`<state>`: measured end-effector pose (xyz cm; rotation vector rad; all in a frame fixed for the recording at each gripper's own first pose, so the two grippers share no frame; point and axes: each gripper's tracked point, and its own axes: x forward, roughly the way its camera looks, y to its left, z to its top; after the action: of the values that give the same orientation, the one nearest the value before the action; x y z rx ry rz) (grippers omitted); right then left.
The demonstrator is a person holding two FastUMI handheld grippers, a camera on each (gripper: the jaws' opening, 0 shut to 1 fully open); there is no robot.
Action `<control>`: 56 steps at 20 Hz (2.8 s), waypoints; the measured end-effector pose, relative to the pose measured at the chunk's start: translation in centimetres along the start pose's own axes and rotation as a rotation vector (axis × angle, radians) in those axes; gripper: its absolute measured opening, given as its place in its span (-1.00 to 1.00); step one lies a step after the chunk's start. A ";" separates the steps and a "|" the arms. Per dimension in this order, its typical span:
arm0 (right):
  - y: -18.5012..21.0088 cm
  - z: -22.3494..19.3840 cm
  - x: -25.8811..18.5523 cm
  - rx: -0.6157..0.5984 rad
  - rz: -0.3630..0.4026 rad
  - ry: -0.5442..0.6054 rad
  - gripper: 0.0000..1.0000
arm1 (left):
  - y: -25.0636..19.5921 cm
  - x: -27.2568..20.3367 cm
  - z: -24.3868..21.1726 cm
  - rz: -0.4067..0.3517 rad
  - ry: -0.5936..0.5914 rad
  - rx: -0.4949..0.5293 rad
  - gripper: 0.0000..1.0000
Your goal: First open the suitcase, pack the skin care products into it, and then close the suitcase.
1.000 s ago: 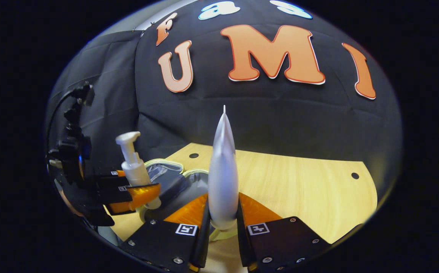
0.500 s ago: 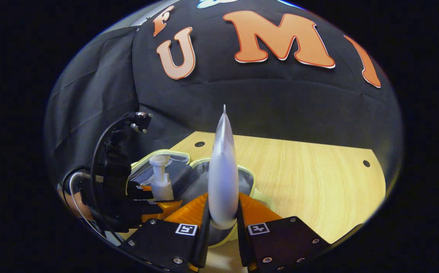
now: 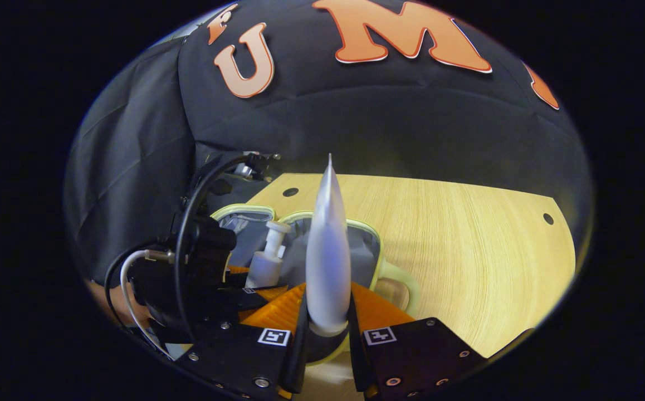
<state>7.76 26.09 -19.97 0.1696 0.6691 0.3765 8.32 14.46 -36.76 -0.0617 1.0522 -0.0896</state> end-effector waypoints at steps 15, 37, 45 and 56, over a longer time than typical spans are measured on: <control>0.9 -4.0 2.8 0.063 0.018 0.186 -0.32 | 5.0 -8.9 6.1 0.140 -0.268 -0.096 0.67; 0.7 -8.0 7.9 0.276 -0.215 0.455 -0.19 | 32.0 -11.3 -1.1 0.523 -0.247 -0.422 0.72; -1.6 -3.8 5.0 0.275 -0.270 0.316 -0.07 | 34.9 -7.8 -1.9 0.424 -0.233 -0.570 0.72; -4.4 1.7 -1.7 0.223 -0.325 0.078 0.60 | 33.3 -2.0 -4.0 0.186 -0.065 -0.691 -0.71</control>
<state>8.89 21.33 -18.88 0.2549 0.8011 -0.0047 5.30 47.79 -40.16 -0.5859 0.9793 0.4454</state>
